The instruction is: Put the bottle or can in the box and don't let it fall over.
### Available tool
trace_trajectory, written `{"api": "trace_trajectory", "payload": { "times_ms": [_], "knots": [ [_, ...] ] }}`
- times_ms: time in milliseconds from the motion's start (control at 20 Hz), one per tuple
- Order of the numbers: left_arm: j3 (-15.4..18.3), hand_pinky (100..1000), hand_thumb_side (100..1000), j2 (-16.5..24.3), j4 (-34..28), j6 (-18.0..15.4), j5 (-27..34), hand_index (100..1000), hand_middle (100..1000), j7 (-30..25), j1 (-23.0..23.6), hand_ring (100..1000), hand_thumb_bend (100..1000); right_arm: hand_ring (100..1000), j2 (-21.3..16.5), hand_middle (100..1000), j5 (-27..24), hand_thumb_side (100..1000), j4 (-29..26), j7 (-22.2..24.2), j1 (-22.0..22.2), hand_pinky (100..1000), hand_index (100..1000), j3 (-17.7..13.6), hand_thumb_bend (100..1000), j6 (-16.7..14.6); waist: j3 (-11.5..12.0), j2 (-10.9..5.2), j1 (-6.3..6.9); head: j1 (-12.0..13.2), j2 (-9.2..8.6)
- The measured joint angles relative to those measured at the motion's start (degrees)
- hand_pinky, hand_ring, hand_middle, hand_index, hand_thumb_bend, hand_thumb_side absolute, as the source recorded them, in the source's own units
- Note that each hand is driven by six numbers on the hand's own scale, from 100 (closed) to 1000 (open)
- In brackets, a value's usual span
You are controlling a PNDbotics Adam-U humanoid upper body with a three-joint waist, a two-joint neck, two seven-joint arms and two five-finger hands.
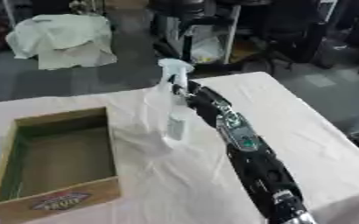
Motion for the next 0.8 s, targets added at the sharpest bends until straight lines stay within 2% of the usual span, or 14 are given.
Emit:
{"api": "trace_trajectory", "payload": {
  "times_ms": [150,350,550,800],
  "knots": [
    [0.0,1000,786,0.0,0.0,0.0,0.0,823,1000,-0.1,0.0,1000,122,1000,0.1,1000,0.4,470,0.0,0.1,0.1,923,938,0.0,100,-0.6,0.0,0.04,0.01,-0.1,-0.19],
    [0.0,1000,784,0.0,0.0,-0.1,0.0,823,1000,-0.2,0.0,1000,119,1000,0.1,1000,2.5,470,-0.2,1.1,0.7,932,961,0.0,100,-3.0,-0.1,0.07,0.02,-0.4,-0.49],
    [0.0,1000,784,0.0,0.0,-0.1,-0.1,823,1000,-0.6,0.0,1000,117,1000,0.1,1000,5.1,470,-0.2,1.9,0.9,914,938,-0.1,100,-5.2,-0.2,0.07,0.03,-0.6,-0.65],
    [0.0,1000,785,0.0,0.0,-0.1,-0.2,823,1000,-1.0,0.0,1000,117,974,0.1,1000,6.7,470,0.6,1.3,0.8,892,919,-0.4,100,-5.9,-0.2,0.08,0.04,-0.7,-0.97]
  ]
}}
